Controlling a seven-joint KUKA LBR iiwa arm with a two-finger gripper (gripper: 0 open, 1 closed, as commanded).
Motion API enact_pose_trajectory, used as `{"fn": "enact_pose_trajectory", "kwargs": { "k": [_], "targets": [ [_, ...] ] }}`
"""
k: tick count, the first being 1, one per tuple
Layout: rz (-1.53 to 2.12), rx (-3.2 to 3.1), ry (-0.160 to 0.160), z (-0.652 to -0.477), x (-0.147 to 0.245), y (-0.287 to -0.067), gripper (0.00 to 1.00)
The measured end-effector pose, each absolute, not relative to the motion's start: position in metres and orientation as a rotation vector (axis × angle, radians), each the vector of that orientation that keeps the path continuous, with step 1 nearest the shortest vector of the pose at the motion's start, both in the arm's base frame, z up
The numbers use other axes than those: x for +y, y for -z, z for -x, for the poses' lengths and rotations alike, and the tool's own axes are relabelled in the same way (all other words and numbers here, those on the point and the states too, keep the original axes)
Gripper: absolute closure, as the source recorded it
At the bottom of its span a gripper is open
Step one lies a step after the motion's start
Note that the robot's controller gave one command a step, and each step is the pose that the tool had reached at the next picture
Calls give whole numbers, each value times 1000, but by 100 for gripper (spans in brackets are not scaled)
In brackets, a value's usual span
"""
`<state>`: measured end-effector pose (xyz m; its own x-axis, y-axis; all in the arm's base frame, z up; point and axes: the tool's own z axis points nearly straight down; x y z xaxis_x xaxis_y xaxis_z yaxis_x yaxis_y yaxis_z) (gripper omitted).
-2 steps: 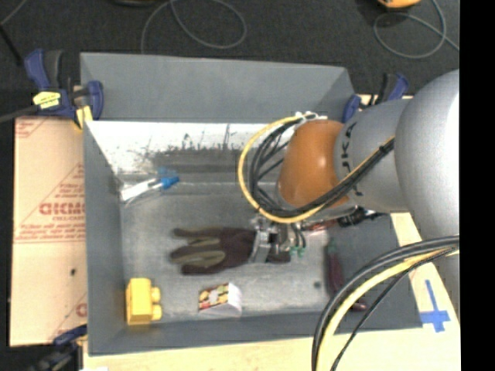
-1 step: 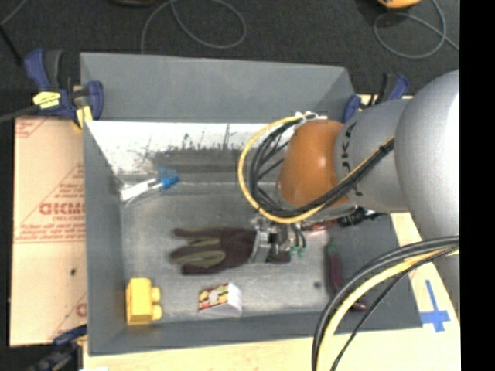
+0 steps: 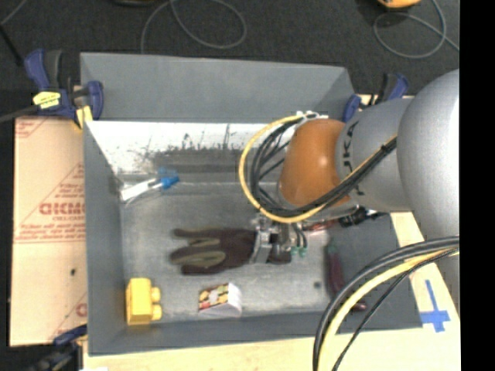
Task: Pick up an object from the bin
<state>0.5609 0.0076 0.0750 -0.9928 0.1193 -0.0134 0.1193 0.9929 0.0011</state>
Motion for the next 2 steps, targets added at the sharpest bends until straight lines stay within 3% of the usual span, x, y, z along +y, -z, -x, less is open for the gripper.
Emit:
{"fn": "enact_pose_trajectory", "kwargs": {
  "k": [2],
  "targets": [
    [-183,3118,-1,-562,7,-111,100]
  ]
}}
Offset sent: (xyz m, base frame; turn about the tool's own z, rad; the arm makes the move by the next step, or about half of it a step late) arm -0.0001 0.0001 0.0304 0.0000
